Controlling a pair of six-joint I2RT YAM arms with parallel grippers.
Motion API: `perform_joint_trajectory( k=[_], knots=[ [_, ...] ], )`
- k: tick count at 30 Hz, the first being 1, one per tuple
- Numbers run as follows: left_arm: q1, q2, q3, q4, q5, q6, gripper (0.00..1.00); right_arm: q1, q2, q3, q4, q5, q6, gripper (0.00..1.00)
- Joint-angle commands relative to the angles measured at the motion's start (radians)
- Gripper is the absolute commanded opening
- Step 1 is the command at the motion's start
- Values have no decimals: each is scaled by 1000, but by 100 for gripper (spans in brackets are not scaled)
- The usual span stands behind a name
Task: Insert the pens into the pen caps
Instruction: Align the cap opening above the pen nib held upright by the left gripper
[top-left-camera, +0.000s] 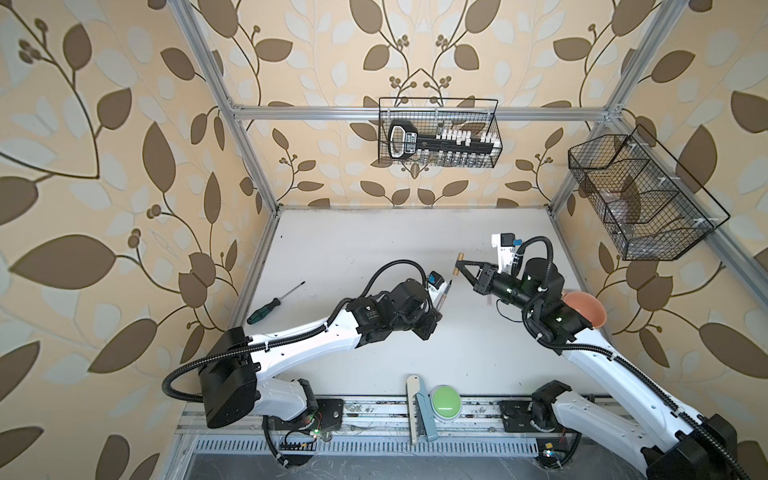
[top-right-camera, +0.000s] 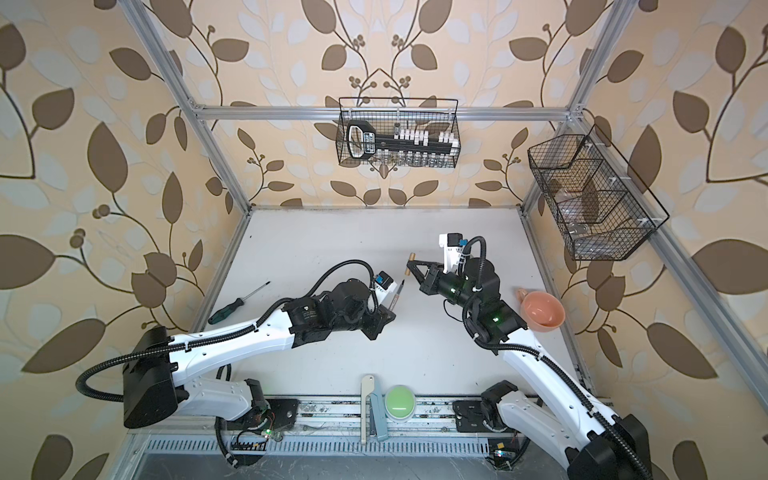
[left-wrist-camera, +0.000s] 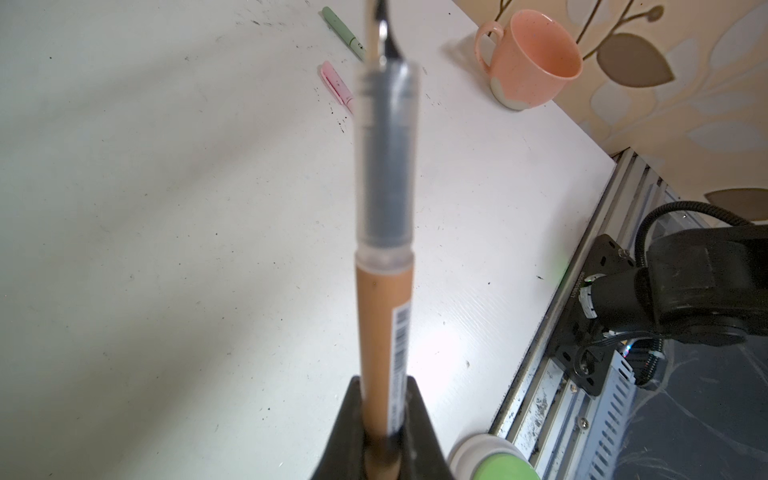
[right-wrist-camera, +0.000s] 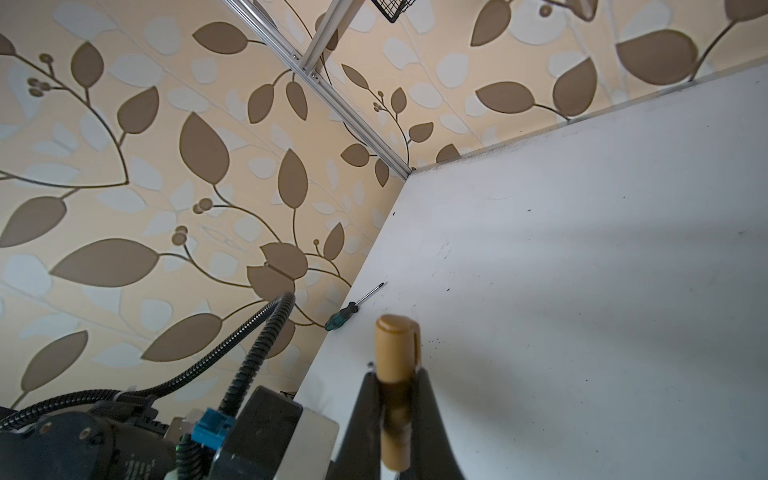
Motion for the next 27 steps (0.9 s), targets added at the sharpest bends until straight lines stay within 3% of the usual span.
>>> perform_joint_trajectory(
  k=[1,27],
  knots=[
    [-7,-51,15,6,-32,9,0,19,-21,-3,24,27,11,0],
    [-7,-40,43,11,0,-4,0,54,-4,-42,66,67,-1,0]
  ],
)
